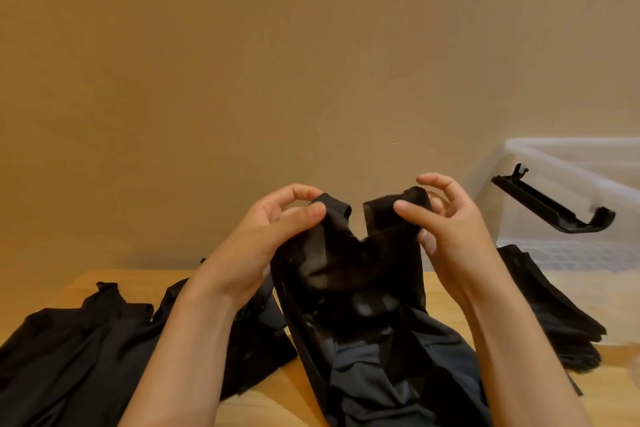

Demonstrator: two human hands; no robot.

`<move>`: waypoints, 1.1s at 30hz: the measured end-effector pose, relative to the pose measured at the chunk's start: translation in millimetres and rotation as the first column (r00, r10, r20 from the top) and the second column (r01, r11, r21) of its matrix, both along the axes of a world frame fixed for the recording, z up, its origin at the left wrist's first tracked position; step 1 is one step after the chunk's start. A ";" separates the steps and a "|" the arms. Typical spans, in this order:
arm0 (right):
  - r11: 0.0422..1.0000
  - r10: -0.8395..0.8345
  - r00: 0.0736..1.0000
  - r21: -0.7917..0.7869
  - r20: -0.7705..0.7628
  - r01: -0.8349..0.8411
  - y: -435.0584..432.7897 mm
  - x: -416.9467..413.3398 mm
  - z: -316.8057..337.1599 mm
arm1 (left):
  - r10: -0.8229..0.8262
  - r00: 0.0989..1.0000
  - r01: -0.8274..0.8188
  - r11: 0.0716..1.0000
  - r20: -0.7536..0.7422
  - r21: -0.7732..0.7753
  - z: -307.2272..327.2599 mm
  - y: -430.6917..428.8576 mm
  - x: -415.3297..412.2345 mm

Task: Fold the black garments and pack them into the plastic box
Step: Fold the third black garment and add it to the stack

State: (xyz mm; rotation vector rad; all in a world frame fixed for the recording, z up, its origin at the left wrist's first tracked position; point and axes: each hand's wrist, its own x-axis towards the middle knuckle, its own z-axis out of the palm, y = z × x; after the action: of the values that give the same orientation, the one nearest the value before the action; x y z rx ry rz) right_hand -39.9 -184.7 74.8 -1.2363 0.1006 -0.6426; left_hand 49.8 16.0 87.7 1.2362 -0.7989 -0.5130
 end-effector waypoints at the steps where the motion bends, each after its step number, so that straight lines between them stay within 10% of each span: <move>1: 0.994 -0.059 0.997 -0.092 -0.048 0.055 0.8 -0.6 -1.6 | 0.030 1.000 -0.030 0.999 0.003 -0.023 -0.3 -1.0 0.5; 6: 0.868 -0.279 0.951 -0.460 -0.136 0.189 3.1 4.5 -8.8 | 0.097 0.992 -0.102 0.992 -0.080 -0.069 -2.4 -3.7 2.9; 12: 0.919 -0.244 0.963 -0.342 -0.111 0.194 -1.9 8.3 -13.7 | 0.009 0.983 -0.023 0.997 -0.184 -0.073 -1.8 -3.5 1.4; 25: 0.942 -0.327 0.936 0.126 0.127 0.312 -18.7 -11.4 2.0 | 0.438 0.842 -0.503 0.849 -0.315 -0.165 -4.5 1.5 20.7; 33: 0.885 -0.436 0.897 -0.150 0.067 0.441 -25.2 -15.4 -2.1 | 0.540 0.799 -0.590 0.788 -0.263 -0.176 -5.6 11.7 26.7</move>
State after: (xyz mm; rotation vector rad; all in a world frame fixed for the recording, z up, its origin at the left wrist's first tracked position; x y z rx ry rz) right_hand -55.3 -209.9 72.7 -1.3714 0.3147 -1.0827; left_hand 76.4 27.7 82.1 1.0977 -0.2725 -0.0300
